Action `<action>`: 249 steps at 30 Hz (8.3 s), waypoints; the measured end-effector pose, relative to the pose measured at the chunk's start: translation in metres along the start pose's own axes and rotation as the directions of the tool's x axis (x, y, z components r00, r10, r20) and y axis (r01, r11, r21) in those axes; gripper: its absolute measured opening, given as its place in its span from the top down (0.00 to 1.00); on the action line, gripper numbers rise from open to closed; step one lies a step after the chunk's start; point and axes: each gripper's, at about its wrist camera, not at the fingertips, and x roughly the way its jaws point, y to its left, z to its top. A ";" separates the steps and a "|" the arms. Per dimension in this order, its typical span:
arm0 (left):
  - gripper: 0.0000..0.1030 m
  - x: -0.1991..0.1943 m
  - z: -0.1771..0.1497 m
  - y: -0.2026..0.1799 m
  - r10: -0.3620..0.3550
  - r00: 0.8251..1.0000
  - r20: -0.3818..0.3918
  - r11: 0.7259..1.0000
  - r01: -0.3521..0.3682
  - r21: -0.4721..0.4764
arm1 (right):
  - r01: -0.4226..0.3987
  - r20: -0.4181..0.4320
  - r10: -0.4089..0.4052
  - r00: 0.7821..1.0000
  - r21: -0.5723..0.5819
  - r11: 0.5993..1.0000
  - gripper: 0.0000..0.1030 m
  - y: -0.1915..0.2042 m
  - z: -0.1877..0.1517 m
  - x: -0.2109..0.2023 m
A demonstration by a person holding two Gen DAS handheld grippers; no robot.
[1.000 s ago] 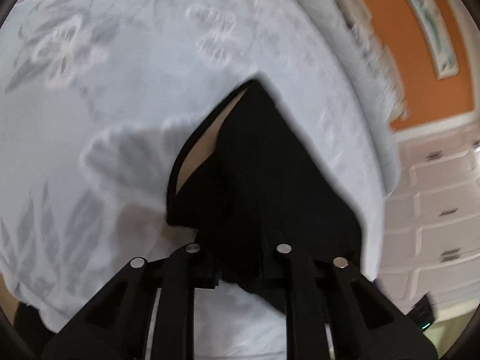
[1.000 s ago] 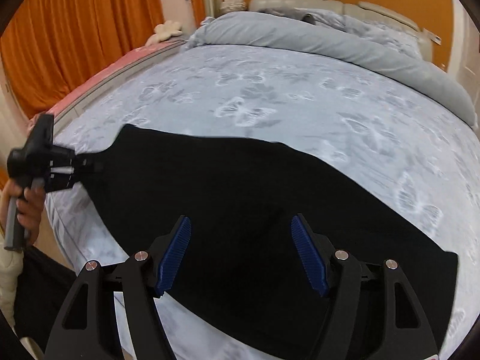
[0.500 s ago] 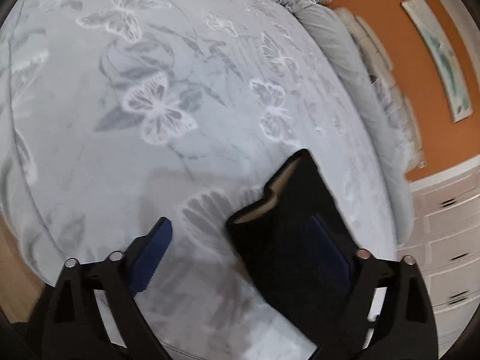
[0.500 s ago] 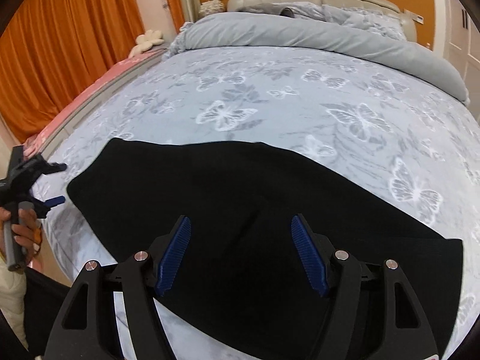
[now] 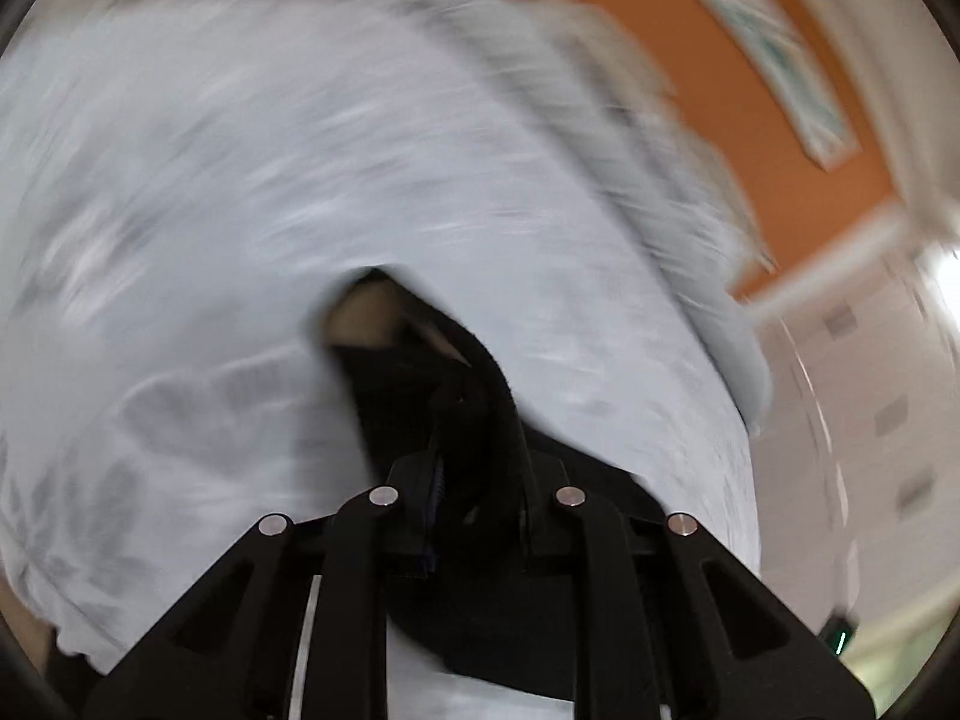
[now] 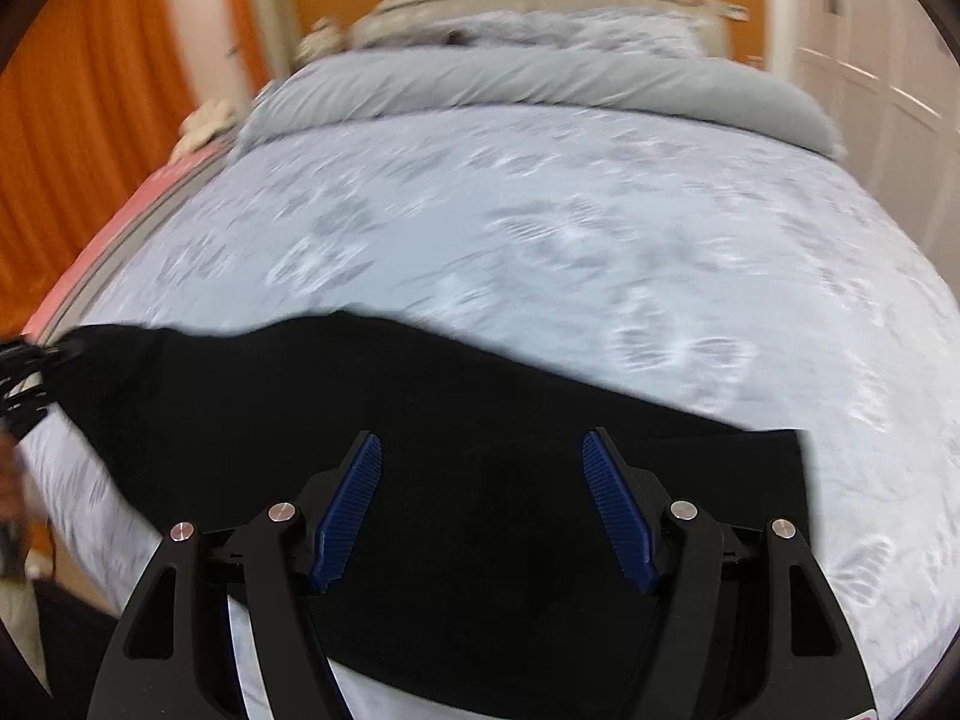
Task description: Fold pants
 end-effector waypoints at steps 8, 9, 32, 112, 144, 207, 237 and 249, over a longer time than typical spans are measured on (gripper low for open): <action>0.08 0.063 -0.120 -0.164 -0.144 0.951 -0.273 0.896 0.242 0.371 | 0.075 -0.016 -0.074 0.997 0.193 0.978 0.32 -0.085 -0.008 -0.014; 0.08 0.065 -0.133 -0.168 -0.122 0.955 -0.272 0.893 0.225 0.391 | 0.079 -0.019 -0.077 0.997 0.199 0.977 0.32 -0.091 -0.010 -0.014; 0.05 0.004 -0.057 -0.080 -0.035 0.999 -0.033 0.967 0.042 0.251 | -0.384 -0.273 0.393 0.878 0.087 0.919 0.32 0.064 -0.011 0.070; 0.09 0.048 -0.107 -0.129 0.277 0.960 0.042 0.748 -0.243 0.618 | -0.103 -0.180 0.121 0.976 0.108 0.989 0.51 -0.012 0.000 0.062; 0.08 0.099 -0.146 -0.134 0.407 0.913 -0.006 0.680 -0.299 0.669 | -0.249 -0.166 0.269 0.949 0.134 0.959 0.62 -0.036 -0.052 -0.003; 0.05 0.096 -0.142 -0.114 0.418 0.906 -0.064 0.698 -0.275 0.661 | -0.052 -0.103 0.040 0.994 -0.108 0.993 0.85 0.005 0.028 0.040; 0.05 0.077 -0.132 -0.092 0.398 0.910 -0.116 0.782 -0.271 0.562 | -0.134 -0.150 0.135 0.979 0.018 0.991 0.65 -0.034 -0.094 -0.010; 0.05 0.068 -0.149 -0.110 0.390 0.920 -0.048 0.709 -0.267 0.653 | -0.087 -0.025 0.091 0.995 0.146 0.985 0.31 -0.062 -0.076 -0.039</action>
